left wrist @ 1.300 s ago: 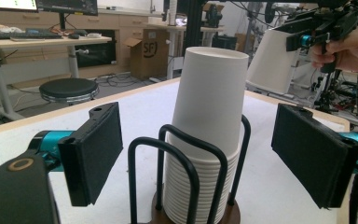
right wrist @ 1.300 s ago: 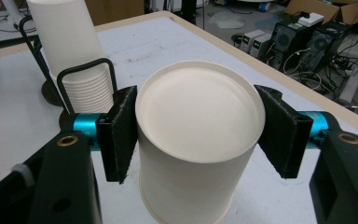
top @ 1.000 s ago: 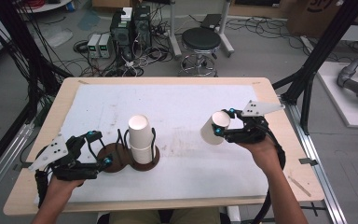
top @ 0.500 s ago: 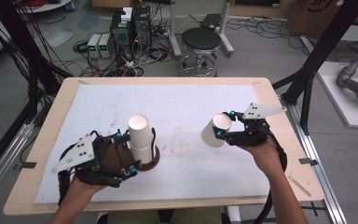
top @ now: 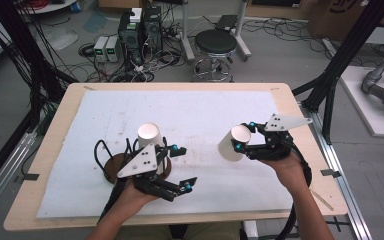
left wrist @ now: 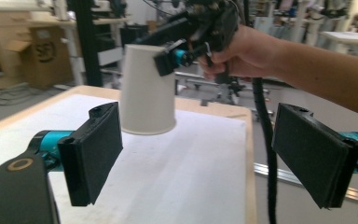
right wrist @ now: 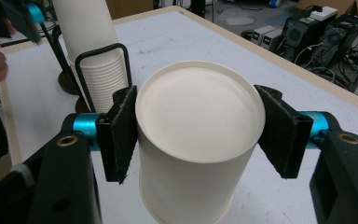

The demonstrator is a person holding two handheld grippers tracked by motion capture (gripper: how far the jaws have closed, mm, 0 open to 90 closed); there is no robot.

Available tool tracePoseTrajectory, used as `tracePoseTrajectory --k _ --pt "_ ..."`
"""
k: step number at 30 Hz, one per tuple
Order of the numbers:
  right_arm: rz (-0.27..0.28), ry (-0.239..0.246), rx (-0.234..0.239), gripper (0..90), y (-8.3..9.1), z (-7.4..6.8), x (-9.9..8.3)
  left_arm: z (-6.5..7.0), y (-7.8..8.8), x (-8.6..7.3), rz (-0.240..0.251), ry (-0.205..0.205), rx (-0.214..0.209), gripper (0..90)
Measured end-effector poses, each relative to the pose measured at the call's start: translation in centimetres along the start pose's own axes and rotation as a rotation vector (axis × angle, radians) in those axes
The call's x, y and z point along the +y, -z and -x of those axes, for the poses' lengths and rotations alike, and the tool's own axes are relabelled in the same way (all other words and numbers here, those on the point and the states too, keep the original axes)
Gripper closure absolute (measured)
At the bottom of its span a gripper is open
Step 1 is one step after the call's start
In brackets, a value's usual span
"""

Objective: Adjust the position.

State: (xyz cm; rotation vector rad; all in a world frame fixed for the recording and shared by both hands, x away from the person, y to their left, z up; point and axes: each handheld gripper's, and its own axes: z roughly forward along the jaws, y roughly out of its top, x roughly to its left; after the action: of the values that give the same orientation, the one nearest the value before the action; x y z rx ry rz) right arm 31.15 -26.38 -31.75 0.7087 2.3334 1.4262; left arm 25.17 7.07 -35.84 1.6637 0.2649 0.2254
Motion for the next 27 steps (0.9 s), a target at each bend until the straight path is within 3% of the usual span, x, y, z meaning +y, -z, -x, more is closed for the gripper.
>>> tracePoseTrajectory --k 5,9,19,27 --pt "-0.002 0.001 0.011 35.4 0.2 -0.4 -0.2 -0.8 -2.8 -1.0 -0.004 0.006 0.010 15.7" --pt "0.001 0.007 0.021 35.4 0.4 -0.6 -0.3 -1.3 -4.1 -1.8 -0.001 -0.008 0.010 15.6" --pt "0.002 0.005 0.061 35.4 0.3 -1.4 -0.2 -2.7 -6.3 -3.1 0.006 0.012 0.028 15.6" --pt "0.000 0.018 0.104 35.4 -0.5 -2.4 0.1 -2.9 -7.2 -3.7 0.003 -0.013 0.013 15.5"
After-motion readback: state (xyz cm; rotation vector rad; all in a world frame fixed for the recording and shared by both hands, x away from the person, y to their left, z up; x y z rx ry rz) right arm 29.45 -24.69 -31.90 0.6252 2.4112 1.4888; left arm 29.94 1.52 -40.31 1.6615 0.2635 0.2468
